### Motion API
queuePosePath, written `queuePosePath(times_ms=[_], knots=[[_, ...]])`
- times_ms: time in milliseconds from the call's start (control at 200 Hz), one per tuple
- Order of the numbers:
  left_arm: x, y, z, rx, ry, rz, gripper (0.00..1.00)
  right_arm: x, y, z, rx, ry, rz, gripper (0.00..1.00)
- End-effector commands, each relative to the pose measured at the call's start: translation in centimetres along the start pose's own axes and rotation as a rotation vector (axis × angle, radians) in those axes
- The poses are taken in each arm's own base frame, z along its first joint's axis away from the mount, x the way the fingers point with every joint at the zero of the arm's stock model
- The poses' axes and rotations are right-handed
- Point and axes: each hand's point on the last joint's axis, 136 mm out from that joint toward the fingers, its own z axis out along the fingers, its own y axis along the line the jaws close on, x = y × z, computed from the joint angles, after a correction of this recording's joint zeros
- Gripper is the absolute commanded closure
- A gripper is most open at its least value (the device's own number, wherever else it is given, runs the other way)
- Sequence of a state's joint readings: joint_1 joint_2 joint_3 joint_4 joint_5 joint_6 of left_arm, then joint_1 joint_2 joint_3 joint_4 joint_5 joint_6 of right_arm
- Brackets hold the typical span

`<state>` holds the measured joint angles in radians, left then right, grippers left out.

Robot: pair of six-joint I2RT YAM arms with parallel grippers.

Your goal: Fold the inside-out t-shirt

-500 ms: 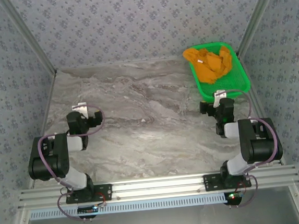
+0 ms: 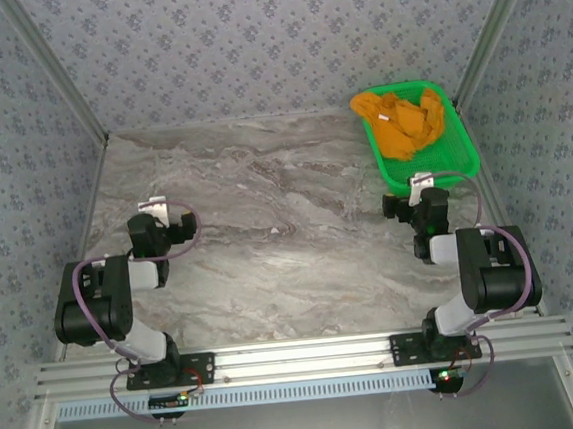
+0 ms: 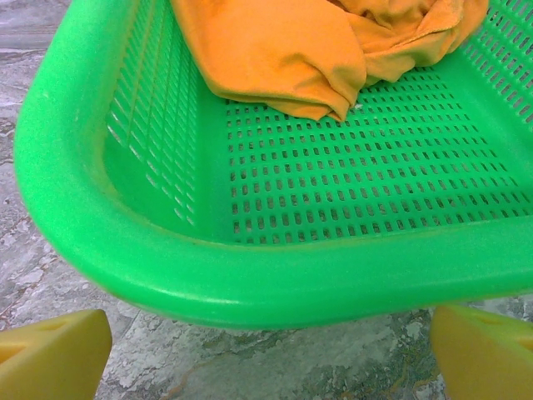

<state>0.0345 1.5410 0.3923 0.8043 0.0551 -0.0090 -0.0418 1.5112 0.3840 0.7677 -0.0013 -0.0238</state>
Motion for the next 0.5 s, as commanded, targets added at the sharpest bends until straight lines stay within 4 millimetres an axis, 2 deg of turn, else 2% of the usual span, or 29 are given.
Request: queuePosePath(times_ms=[0, 440, 495], knots=[[-1.38, 0.29, 0.17, -0.010, -0.034, -0.008, 0.00, -1.03, 0.06, 0.29, -0.007, -0.027, -0.006, 0.00], [-1.39, 0.29, 0.16, -0.010, -0.034, -0.008, 0.00, -0.97, 0.08, 0.23, -0.012, -0.028, -0.003, 0.00], [-1.48, 0.27, 0.14, -0.009, -0.037, -0.007, 0.00, -1.39, -0.47, 0.05, 0.004, -0.032, 0.020, 0.00]])
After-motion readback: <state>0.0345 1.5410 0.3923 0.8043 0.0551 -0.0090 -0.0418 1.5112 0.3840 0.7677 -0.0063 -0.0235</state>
